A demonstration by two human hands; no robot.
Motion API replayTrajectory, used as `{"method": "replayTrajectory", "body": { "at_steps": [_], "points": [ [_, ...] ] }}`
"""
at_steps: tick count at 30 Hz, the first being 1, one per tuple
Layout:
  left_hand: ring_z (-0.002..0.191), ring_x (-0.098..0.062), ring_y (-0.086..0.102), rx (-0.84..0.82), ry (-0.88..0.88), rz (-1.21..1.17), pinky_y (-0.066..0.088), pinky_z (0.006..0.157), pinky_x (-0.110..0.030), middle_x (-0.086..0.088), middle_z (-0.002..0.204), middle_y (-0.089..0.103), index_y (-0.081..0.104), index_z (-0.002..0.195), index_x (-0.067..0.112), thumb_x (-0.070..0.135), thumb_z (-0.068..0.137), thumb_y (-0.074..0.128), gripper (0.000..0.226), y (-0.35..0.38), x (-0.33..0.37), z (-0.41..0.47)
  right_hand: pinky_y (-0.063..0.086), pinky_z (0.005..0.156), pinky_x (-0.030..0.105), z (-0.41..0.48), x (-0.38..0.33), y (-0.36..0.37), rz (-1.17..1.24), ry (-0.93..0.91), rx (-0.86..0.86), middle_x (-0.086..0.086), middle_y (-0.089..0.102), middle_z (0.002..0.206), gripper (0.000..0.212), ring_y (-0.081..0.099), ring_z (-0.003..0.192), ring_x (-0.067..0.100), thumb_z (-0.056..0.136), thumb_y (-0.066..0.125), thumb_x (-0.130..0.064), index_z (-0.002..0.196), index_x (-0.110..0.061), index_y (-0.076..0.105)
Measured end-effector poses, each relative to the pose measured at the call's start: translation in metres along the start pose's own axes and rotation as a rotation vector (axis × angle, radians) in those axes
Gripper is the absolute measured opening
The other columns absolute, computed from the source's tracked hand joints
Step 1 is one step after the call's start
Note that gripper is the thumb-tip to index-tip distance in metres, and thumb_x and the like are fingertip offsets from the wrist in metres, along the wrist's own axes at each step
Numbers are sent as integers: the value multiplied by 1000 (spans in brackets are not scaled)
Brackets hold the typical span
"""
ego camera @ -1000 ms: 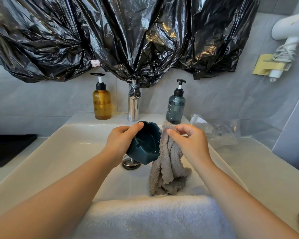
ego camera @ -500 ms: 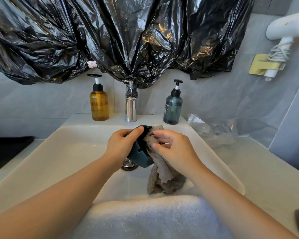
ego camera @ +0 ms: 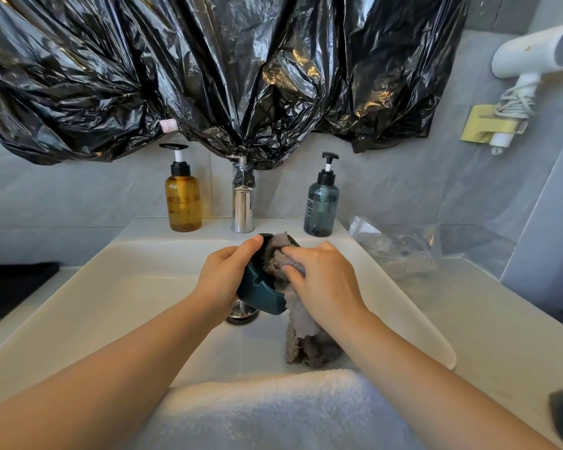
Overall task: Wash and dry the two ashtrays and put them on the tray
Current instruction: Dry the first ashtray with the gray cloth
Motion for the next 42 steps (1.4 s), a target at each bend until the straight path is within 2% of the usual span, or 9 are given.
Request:
{"method": "replayTrajectory", "body": {
  "at_steps": [3,5,7,11,17,23,37,40,42],
  "points": [
    [100,-27,64,-6,-29,-25,55,89,-43,-11,105,69,64,99,16,44,87,62,30,0,0,-1,36,93,37,0,-4,11,-142,-68,-100,-4,67,98,30,43,110,22,99,38,-33,105,-26,67],
    [93,-25,66,-13,-39,-67,57,79,-37,-11,99,70,64,95,14,40,89,62,26,0,1,-2,17,113,46,-2,-3,20,-91,-79,-197,-8,61,125,34,22,140,24,100,29,-29,117,-26,59],
    [88,-23,68,-13,-36,-104,56,72,-33,-11,96,71,65,92,13,37,90,61,24,0,3,-2,0,119,50,-4,0,17,25,-95,-231,-11,49,143,40,5,148,17,101,27,-27,134,-28,50],
    [89,-24,68,16,-66,-127,56,71,-33,-11,98,71,63,100,10,39,89,61,31,-4,3,-1,5,121,46,-10,4,-9,123,-178,-49,-14,50,142,46,17,145,8,95,39,-38,138,-27,51],
    [94,-26,68,-37,-76,-92,58,75,-36,-12,101,73,66,105,11,40,89,61,34,-3,1,-1,-2,119,55,-11,-3,20,-160,-209,-325,-14,30,155,80,-1,150,15,82,49,-70,148,-29,32],
    [102,-29,67,-109,-104,-126,55,88,-44,-14,107,72,66,113,11,39,89,59,37,0,-1,0,-4,118,57,-6,-11,26,-123,-229,-388,-14,26,158,82,-9,150,21,82,54,-66,150,-30,26],
    [107,-29,66,-225,-175,-125,54,88,-43,-13,114,70,62,122,17,42,93,51,40,10,-8,-4,-10,117,57,-7,-15,29,-85,-353,-415,-18,29,156,66,-17,148,22,88,53,-56,148,-36,32],
    [106,-29,67,-202,-166,-152,53,92,-45,-12,110,72,64,120,16,40,92,53,38,10,-7,-4,-14,118,52,-9,-20,25,4,-410,-367,-17,45,147,43,-12,149,13,89,56,-48,131,-38,56],
    [104,-30,68,-180,-155,-167,53,91,-45,-12,108,73,64,117,16,40,91,56,37,8,-6,-3,-14,119,47,-9,-22,22,99,-410,-341,-13,56,138,21,-8,149,8,87,61,-43,105,-34,69]
  ]
}}
Point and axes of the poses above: each hand's wrist, its own z-axis towards the middle knuckle, its own y-axis out of the palm, x = y × z, the point moved 7 cm from there along z, towards the middle knuckle
